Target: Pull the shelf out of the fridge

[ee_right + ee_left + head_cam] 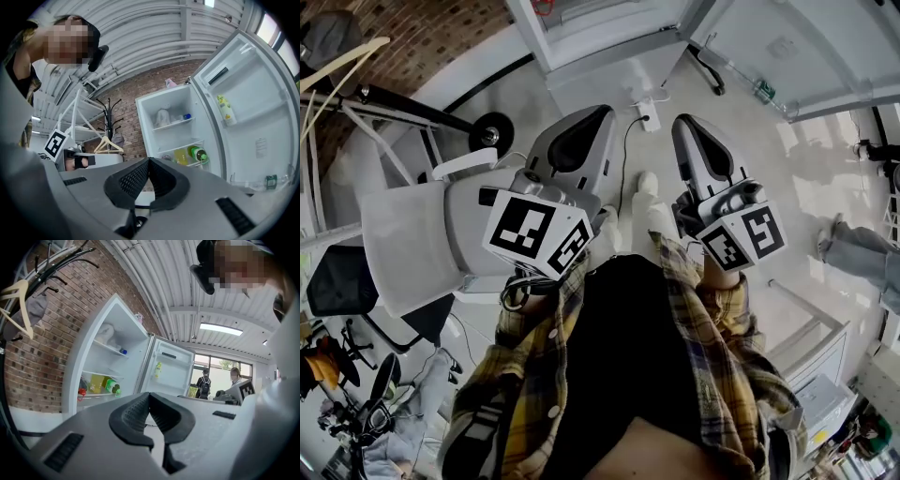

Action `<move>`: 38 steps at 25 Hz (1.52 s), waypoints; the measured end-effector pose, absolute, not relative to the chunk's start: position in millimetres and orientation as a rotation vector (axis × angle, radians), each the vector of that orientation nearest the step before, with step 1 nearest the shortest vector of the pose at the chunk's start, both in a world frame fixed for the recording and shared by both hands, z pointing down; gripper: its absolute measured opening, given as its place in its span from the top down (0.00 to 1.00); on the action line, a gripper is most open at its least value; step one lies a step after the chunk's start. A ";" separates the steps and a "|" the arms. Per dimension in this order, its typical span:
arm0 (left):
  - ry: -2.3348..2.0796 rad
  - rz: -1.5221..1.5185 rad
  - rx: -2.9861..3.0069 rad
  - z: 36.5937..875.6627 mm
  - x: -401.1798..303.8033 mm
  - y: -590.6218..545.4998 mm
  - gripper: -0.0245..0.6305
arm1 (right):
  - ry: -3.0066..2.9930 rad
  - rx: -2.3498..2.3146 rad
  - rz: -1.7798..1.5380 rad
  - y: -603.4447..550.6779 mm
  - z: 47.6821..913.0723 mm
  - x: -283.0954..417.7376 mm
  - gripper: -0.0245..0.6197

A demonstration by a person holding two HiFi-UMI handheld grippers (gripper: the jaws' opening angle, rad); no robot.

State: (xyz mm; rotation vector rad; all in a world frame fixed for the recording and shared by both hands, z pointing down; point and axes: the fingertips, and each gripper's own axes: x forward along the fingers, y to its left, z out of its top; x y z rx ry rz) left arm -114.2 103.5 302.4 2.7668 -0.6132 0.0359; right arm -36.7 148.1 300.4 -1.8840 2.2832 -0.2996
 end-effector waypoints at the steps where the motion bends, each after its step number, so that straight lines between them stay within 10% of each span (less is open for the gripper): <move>1: -0.625 0.031 2.769 300.9 -111.2 99.1 0.96 | 2.287 -1.881 -0.290 143.6 298.8 -32.0 0.93; 38: -1.100 -0.020 2.670 297.0 27.9 8.2 0.96 | 2.510 -1.469 -0.371 39.7 302.9 131.0 0.94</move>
